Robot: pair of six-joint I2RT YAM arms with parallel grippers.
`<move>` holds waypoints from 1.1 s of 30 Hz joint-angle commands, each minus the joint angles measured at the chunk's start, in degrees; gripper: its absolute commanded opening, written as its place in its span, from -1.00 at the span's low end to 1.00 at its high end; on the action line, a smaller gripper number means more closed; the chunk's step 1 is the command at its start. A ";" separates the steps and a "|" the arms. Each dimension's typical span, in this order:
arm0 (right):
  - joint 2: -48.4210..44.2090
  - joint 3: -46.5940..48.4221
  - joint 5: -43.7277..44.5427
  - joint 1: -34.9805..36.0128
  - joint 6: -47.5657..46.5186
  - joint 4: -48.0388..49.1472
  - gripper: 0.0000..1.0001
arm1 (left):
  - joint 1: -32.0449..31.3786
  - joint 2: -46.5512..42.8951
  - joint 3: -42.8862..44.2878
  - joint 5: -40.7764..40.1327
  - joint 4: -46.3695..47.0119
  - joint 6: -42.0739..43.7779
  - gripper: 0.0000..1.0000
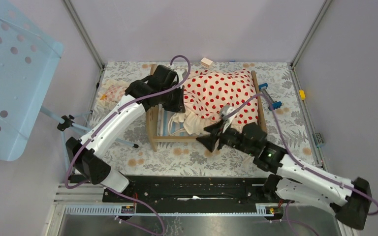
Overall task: Set up the pet bed
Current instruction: Cross the ropes on the bed frame.
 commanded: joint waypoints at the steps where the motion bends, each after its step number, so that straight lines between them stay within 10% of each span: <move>1: 6.35 -4.62 7.38 12.82 -9.61 21.93 0.28 | 1.48 0.68 3.23 4.94 1.39 1.14 -1.00; 9: 23.57 -5.64 22.83 18.36 -5.82 46.76 -0.12 | 2.41 1.30 4.64 6.72 0.79 2.54 -1.00; 33: 44.77 0.82 38.92 18.37 15.91 60.78 -0.23 | 2.70 1.51 4.99 8.83 0.67 1.88 -1.00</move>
